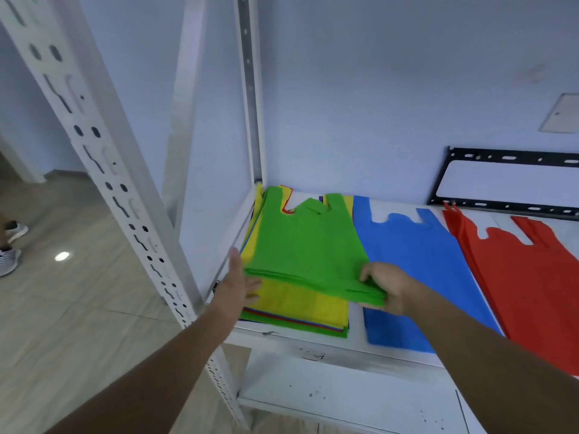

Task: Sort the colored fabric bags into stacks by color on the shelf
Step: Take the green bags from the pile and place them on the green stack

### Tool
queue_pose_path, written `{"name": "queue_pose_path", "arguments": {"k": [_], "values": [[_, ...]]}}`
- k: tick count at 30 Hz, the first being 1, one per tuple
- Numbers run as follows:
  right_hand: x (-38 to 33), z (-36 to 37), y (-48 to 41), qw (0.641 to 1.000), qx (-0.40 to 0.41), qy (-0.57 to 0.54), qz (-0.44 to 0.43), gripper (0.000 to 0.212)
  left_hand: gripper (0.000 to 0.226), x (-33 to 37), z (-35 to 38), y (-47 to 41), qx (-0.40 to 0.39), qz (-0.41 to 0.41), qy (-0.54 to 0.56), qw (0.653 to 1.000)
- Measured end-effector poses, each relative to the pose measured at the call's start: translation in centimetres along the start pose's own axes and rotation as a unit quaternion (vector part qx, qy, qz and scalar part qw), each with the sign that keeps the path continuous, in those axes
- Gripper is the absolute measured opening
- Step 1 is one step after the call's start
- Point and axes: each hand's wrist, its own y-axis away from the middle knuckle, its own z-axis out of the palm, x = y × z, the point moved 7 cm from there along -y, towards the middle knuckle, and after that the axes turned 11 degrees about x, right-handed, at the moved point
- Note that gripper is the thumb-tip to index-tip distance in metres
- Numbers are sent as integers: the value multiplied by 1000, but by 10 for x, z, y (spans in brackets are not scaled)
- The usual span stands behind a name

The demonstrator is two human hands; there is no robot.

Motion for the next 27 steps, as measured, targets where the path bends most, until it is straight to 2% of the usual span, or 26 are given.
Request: {"name": "queue_pose_path", "arguments": {"k": [2,4,5,7,9,10,12,14,20,24,27], "values": [[7,-11,0,999,17,50,-4,19,93,-4,2,-6,-44,-115,89,988],[14,-12,-2,997,13,72,3,28,78,-6,6,-9,-57,-129,41,989],[17,-11,-1,998,9,68,5,26,69,-10,8,-12,-49,-121,-13,991],[21,-7,-3,998,11,54,1,24,62,-17,11,-25,-21,-73,-133,988],[22,-5,-7,994,41,94,-31,29,42,-13,17,-25,-14,-16,-230,973],[20,-5,-8,984,66,150,-66,30,29,-7,20,-20,-13,22,-281,959],[14,-6,-7,943,124,274,-141,27,23,0,26,-15,-8,105,-388,916],[9,-5,0,914,156,325,-184,23,17,6,30,-9,5,183,-428,885],[6,-31,17,885,244,305,-254,23,33,23,49,12,38,321,-327,888],[8,-75,28,884,281,248,-279,26,27,34,82,34,40,380,-294,876],[10,-122,43,877,314,223,-287,26,18,45,121,64,12,420,-257,870]]}}
